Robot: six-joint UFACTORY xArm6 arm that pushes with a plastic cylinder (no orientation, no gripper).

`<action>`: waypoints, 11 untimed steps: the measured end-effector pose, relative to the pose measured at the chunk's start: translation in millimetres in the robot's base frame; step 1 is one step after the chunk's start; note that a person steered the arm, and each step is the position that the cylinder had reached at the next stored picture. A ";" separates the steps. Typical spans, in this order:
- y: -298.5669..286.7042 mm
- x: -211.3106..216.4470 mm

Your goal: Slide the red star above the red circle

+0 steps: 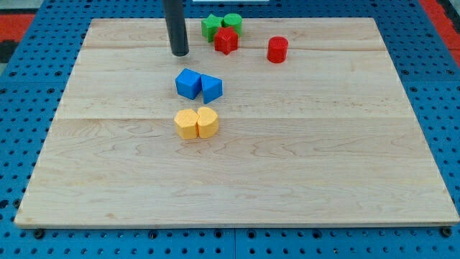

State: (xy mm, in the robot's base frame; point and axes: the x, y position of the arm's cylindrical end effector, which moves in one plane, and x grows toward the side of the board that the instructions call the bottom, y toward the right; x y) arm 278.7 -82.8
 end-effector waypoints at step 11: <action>143.6 -28.1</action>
